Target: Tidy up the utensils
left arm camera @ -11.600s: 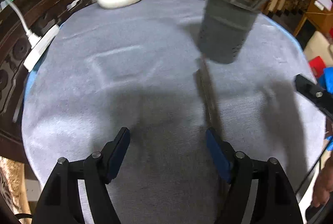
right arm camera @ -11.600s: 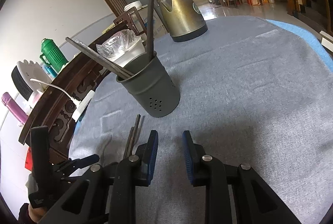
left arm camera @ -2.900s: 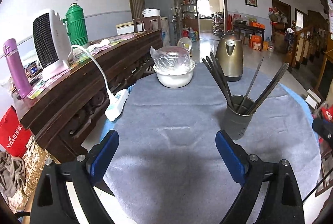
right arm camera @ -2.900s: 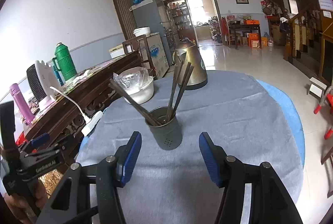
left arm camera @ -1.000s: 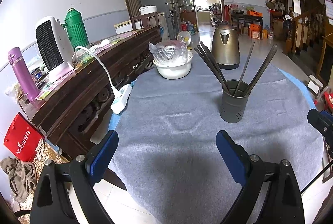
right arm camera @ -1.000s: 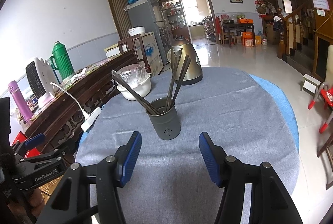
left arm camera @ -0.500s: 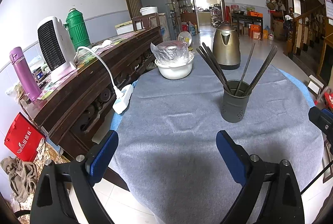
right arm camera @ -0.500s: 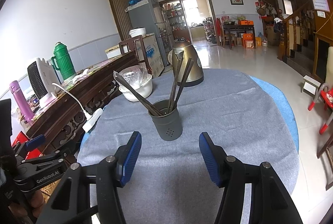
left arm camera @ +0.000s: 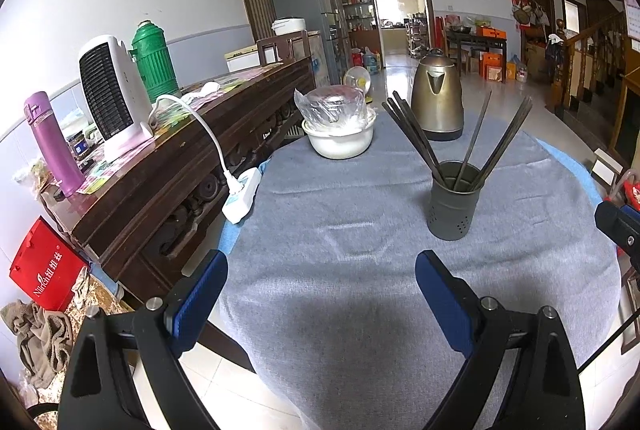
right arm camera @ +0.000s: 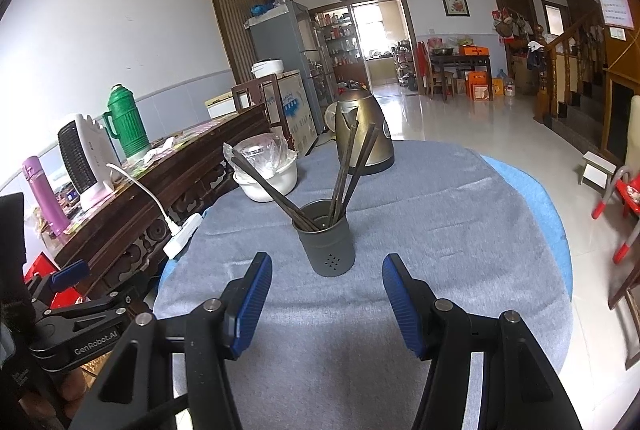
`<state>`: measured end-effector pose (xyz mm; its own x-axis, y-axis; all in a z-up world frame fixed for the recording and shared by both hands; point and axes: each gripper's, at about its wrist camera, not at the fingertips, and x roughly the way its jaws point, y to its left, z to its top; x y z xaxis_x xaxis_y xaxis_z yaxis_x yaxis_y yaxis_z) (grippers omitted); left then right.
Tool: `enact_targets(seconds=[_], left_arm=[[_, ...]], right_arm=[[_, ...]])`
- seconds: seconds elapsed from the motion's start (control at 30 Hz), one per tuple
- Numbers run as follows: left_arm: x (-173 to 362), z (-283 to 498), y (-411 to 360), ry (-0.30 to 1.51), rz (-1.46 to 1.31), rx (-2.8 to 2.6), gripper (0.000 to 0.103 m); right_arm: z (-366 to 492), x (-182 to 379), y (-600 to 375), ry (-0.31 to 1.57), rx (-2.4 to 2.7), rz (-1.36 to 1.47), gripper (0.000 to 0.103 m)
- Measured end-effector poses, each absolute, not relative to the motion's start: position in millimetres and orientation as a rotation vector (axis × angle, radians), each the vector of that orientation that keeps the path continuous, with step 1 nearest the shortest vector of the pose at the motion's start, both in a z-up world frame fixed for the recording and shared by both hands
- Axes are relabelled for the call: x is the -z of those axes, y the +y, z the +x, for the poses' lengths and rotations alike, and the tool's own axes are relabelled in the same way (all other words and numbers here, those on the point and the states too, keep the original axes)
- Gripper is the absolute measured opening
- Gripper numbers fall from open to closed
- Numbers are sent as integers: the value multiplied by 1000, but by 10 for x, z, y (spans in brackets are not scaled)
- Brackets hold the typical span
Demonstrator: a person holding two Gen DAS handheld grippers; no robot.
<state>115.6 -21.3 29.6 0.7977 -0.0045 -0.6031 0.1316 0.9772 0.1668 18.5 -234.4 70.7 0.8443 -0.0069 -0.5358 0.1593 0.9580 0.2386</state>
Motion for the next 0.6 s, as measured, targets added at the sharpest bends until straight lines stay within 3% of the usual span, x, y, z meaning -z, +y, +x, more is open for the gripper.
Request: enact_targets(seconds=[0.6], left_arm=[[-269, 1227, -178, 654, 209, 81, 95]], right_arm=[[278, -721, -2279, 571, 90, 259, 62]])
